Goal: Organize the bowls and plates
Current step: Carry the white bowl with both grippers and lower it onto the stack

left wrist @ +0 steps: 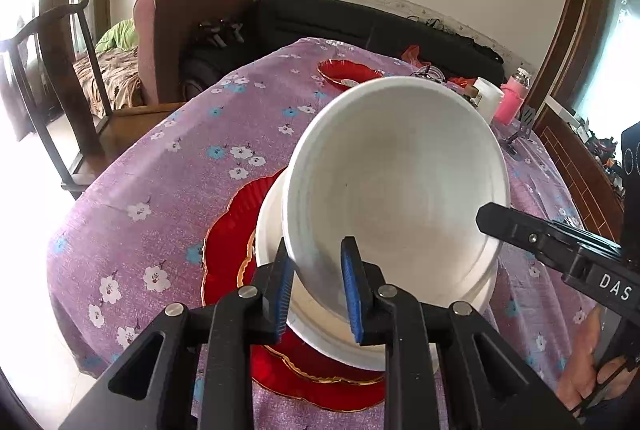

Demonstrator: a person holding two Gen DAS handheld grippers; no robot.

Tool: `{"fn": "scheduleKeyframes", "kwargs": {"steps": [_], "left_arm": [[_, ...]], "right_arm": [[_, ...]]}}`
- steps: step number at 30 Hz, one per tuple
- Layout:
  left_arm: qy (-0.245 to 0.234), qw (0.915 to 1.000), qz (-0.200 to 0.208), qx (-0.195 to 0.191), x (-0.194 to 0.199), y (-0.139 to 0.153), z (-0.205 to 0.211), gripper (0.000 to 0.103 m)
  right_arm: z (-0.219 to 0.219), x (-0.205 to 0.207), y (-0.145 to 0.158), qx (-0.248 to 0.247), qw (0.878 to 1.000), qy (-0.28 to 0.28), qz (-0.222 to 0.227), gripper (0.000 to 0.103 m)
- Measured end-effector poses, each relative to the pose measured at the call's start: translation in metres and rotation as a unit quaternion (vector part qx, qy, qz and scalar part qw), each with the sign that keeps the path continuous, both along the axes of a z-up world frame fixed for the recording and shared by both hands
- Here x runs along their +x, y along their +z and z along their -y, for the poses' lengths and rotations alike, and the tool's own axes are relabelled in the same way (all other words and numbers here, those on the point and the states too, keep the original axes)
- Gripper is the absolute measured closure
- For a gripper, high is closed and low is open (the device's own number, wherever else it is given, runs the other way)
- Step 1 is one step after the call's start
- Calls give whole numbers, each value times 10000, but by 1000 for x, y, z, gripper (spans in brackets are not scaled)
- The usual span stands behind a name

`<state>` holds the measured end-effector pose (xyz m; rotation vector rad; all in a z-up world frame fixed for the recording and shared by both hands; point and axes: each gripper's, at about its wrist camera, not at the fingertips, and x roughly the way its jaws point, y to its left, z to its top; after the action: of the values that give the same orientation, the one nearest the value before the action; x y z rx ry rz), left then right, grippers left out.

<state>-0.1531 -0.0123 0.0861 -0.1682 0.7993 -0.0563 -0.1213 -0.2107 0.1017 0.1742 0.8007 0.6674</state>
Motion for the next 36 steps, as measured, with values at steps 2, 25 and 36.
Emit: {"fn": "scheduleKeyframes", "kwargs": {"steps": [2, 25, 36], "left_arm": [[9, 10000, 21, 5, -2, -1, -1, 81], [-15, 9999, 167, 35, -15, 1, 6, 71], [-48, 9994, 294, 174, -24, 5, 14, 55]], "right_arm": [[-2, -2, -1, -81, 9999, -4, 101, 93], [1, -6, -3, 2, 9997, 68, 223, 93], [-4, -16, 2, -264, 9975, 5, 654, 93]]}}
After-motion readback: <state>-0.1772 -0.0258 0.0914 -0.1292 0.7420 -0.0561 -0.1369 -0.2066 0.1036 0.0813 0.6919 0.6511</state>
